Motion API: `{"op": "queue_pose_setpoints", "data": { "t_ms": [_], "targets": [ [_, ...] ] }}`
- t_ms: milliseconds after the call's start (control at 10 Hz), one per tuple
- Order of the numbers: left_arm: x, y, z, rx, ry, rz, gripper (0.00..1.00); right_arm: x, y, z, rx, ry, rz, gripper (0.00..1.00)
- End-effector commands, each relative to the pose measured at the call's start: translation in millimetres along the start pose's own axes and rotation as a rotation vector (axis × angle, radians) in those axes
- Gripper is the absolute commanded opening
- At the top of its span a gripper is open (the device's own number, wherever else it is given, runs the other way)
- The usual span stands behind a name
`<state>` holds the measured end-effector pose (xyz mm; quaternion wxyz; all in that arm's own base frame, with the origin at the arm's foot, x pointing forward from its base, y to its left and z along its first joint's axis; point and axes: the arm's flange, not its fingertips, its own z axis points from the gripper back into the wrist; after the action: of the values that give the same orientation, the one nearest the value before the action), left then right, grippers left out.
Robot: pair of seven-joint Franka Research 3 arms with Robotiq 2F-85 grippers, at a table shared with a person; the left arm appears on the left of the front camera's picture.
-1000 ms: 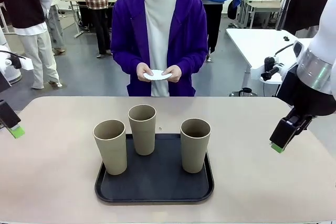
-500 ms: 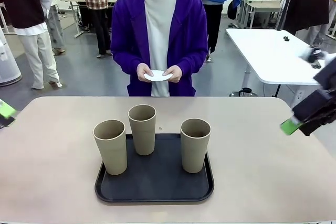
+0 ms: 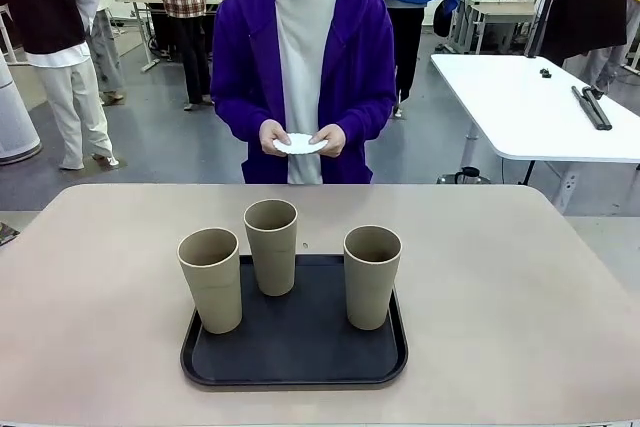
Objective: Place coasters on the table and set cups on them.
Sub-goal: Pick up one Reusable plastic cup and place it on a coaster set by the human.
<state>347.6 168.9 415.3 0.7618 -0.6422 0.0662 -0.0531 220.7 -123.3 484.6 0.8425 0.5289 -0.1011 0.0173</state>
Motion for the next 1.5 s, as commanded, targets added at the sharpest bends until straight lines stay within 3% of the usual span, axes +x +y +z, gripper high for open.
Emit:
{"op": "queue_pose_setpoints", "data": {
  "t_ms": [0, 300, 1200, 1400],
  "targets": [
    [8.8, 4.7, 29.1, -0.033, -0.073, 0.035, 1.00, -26.4, -18.5, -0.1, 0.076, -0.050, 0.018, 1.00],
    [8.4, 14.1, 30.8, -0.030, -0.101, 0.089, 1.00, -31.7, -36.3, 12.2, 0.125, -0.031, -0.001, 1.00],
    [-17.6, -4.8, 31.2, 0.070, -0.075, 0.021, 1.00, -41.8, -64.5, 27.8, 0.150, -0.050, -0.093, 1.00],
    [-6.3, 1.0, 34.8, 0.017, -0.070, 0.040, 1.00, -41.8, -64.5, 27.8, 0.150, -0.050, -0.093, 1.00]
  ]
}}
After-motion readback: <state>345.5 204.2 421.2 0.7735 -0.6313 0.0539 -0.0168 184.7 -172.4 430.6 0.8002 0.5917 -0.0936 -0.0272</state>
